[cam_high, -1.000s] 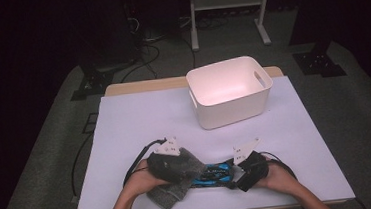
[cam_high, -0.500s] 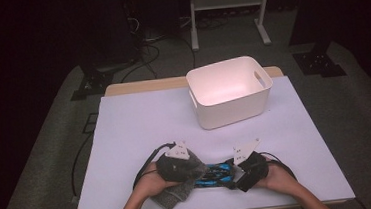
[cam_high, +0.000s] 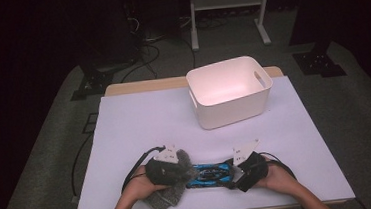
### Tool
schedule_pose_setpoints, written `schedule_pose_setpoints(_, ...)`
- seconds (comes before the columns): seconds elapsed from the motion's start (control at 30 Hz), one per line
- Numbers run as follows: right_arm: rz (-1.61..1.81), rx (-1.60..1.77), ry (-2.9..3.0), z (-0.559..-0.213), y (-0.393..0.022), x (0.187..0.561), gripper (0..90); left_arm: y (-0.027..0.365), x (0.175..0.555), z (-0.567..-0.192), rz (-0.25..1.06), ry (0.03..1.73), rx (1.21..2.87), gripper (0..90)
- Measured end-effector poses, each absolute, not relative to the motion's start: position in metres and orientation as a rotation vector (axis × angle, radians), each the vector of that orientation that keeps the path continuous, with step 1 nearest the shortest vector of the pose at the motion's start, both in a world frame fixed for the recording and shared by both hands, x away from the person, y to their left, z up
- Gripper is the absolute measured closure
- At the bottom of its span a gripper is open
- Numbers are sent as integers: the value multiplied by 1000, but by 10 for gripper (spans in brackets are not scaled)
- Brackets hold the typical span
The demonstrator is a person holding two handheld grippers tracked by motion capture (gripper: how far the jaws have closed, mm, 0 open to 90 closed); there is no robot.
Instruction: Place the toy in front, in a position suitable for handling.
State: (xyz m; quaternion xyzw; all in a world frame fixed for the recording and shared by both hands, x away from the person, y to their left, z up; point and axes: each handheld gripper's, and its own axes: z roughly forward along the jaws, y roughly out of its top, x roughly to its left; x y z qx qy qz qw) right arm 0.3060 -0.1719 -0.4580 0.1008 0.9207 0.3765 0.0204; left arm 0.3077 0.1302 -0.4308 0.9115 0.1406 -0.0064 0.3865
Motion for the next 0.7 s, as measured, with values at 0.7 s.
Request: schedule_pose_setpoints(0.7, 1176, 301, 2846, -459, -173, 306, 237, 136, 311, -431, -4, 410, 2320, 747)
